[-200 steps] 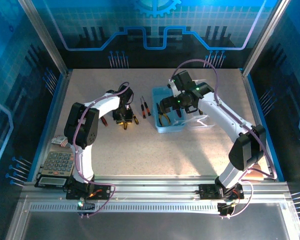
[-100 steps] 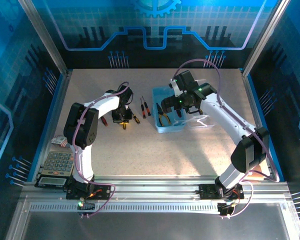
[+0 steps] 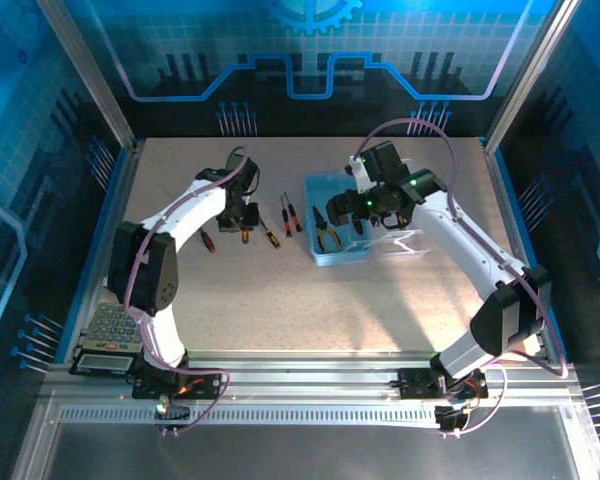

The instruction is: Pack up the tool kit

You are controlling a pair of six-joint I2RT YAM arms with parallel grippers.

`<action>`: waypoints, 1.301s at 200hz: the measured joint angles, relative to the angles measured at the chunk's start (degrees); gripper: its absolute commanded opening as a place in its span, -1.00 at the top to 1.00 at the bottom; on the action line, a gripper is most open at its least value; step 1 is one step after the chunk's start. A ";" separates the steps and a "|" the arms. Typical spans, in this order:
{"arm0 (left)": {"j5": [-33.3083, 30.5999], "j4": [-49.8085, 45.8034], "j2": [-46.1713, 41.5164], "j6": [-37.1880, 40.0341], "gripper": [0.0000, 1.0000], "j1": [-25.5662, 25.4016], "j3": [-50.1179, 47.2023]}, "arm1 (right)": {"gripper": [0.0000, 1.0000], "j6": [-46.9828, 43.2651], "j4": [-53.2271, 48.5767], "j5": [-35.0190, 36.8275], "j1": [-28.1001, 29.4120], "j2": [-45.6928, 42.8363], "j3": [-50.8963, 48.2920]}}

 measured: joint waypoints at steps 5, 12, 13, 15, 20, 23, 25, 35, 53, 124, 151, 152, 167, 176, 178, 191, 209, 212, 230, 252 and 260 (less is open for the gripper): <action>0.85 0.17 -0.87 0.02 1.00 0.04 0.00 | -0.99 0.26 0.44 -1.01 -0.24 -0.37 -0.24; 2.64 0.74 -2.29 0.07 1.00 0.04 -0.04 | -0.99 0.74 1.14 -2.32 -0.59 -0.92 -0.66; 2.84 0.79 -2.45 0.04 1.00 0.04 -0.04 | -0.99 0.76 1.20 -2.45 -0.66 -0.98 -0.70; 3.37 1.09 -2.86 0.07 1.00 0.04 -0.11 | -0.99 0.96 1.53 -2.91 -0.74 -1.16 -0.90; 5.16 1.75 -3.96 0.02 1.00 0.04 -0.17 | -0.99 1.49 2.12 -4.09 -1.09 -1.64 -1.25; 6.01 2.21 -4.59 0.04 1.00 0.04 -0.22 | -0.99 1.79 2.49 -4.68 -1.27 -1.92 -1.46; 6.97 2.58 -5.09 0.04 1.00 0.04 -0.28 | -0.99 1.95 2.71 -5.14 -1.40 -2.08 -1.60; 11.02 5.16 -7.41 -0.09 1.00 0.04 -0.87 | -0.99 3.23 4.39 -7.45 -2.12 -3.06 -2.47; 19.06 10.36 -11.30 -0.61 1.00 -0.15 -2.27 | -0.99 5.75 7.65 -11.54 -3.13 -4.46 -3.58; 36.11 23.45 -13.44 -3.28 1.00 -7.58 -3.02 | -0.64 14.49 19.67 -20.15 -3.63 -4.87 -4.94; 38.60 25.57 -13.44 -3.63 1.00 -9.86 -3.02 | -0.53 16.44 22.34 -20.24 -3.63 -4.74 -5.03; 38.66 25.62 -13.44 -3.63 1.00 -9.92 -3.02 | -0.52 16.41 22.36 -20.24 -3.63 -4.74 -5.03; 39.21 26.18 -13.44 -3.63 1.00 -10.58 -3.02 | -0.44 17.18 23.23 -20.15 -3.63 -4.42 -5.03; 39.39 26.38 -13.44 -3.61 1.00 -10.80 -3.02 | -0.38 17.81 23.74 -20.04 -3.63 -4.13 -5.03; 39.43 26.40 -13.44 -3.61 1.00 -10.84 -3.02 | -0.37 17.92 23.82 -20.02 -3.63 -4.04 -5.03; 39.60 26.43 -13.44 -3.61 1.00 -11.13 -3.02 | -0.26 18.67 24.35 -19.85 -3.63 -3.56 -5.03; 39.63 26.53 -13.44 -3.63 1.00 -11.54 -3.02 | -0.12 19.30 24.85 -19.82 -3.63 -2.99 -5.03; 39.63 26.58 -13.44 -3.61 1.00 -11.61 -3.02 | -0.09 19.56 24.85 -19.74 -3.63 -2.91 -5.03; 39.63 26.62 -13.44 -3.61 1.00 -12.02 -3.02 | 0.08 20.13 25.18 -19.58 -3.63 -2.54 -5.03; 39.67 26.64 -13.44 -3.63 1.00 -12.31 -3.02 | 0.21 20.35 25.29 -19.19 -3.50 -2.10 -5.03; 39.69 26.64 -13.44 -3.63 1.00 -12.33 -3.02 | 0.27 20.37 25.29 -19.19 -3.45 -1.92 -5.03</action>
